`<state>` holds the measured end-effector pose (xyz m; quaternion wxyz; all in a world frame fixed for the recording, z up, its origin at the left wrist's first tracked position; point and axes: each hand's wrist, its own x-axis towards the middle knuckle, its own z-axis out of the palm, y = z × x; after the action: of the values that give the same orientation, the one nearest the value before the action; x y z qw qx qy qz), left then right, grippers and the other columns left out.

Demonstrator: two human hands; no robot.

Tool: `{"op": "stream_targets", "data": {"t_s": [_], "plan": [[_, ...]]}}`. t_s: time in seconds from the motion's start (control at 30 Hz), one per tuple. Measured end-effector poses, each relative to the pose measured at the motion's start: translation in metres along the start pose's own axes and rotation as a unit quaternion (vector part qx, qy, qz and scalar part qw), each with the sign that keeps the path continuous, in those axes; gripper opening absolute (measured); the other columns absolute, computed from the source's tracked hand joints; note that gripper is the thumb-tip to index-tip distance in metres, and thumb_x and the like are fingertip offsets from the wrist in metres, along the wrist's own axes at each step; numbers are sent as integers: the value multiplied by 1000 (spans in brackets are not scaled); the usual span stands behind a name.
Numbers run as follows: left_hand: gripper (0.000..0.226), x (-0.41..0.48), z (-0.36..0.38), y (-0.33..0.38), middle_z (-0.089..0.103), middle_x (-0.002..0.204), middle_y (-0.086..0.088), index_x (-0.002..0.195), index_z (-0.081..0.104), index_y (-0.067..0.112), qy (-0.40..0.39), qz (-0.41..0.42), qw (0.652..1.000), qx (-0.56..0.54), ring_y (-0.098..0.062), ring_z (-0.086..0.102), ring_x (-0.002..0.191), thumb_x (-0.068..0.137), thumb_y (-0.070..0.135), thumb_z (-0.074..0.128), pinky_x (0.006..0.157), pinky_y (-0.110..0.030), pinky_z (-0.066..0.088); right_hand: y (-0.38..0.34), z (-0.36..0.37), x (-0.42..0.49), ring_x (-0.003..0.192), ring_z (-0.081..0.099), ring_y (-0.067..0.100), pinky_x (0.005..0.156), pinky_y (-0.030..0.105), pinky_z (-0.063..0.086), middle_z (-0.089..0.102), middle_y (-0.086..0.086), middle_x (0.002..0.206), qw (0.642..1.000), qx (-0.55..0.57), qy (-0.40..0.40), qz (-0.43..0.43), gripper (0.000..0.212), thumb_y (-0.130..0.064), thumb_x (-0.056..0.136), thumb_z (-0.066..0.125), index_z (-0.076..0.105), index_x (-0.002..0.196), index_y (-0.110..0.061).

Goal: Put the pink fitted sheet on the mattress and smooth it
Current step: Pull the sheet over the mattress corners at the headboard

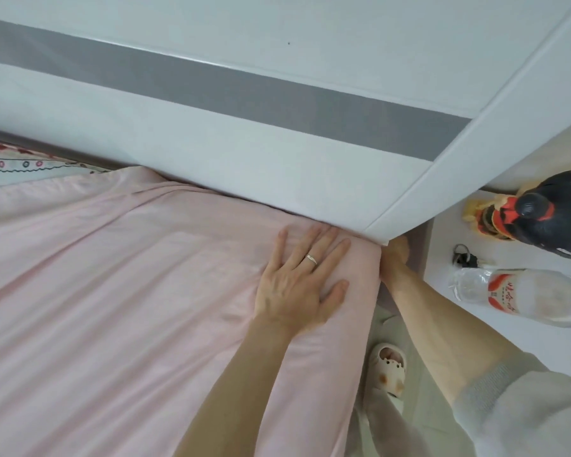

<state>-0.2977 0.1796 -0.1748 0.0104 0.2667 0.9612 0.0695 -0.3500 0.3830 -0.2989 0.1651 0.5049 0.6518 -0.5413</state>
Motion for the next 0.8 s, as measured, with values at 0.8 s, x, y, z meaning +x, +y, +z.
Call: {"op": "stream_targets", "data": {"t_s": [0.8], "plan": [[60,-124,-46,34,12,163,10,151,17,48,-172,-365,910,-91,-19,15,150,95,59,32,110,-67,16,1,-6,-245,139,31,35,110,52,32,29,14,156,914,-259,7,-313,67,-37,87,56,38,144,-9]]}}
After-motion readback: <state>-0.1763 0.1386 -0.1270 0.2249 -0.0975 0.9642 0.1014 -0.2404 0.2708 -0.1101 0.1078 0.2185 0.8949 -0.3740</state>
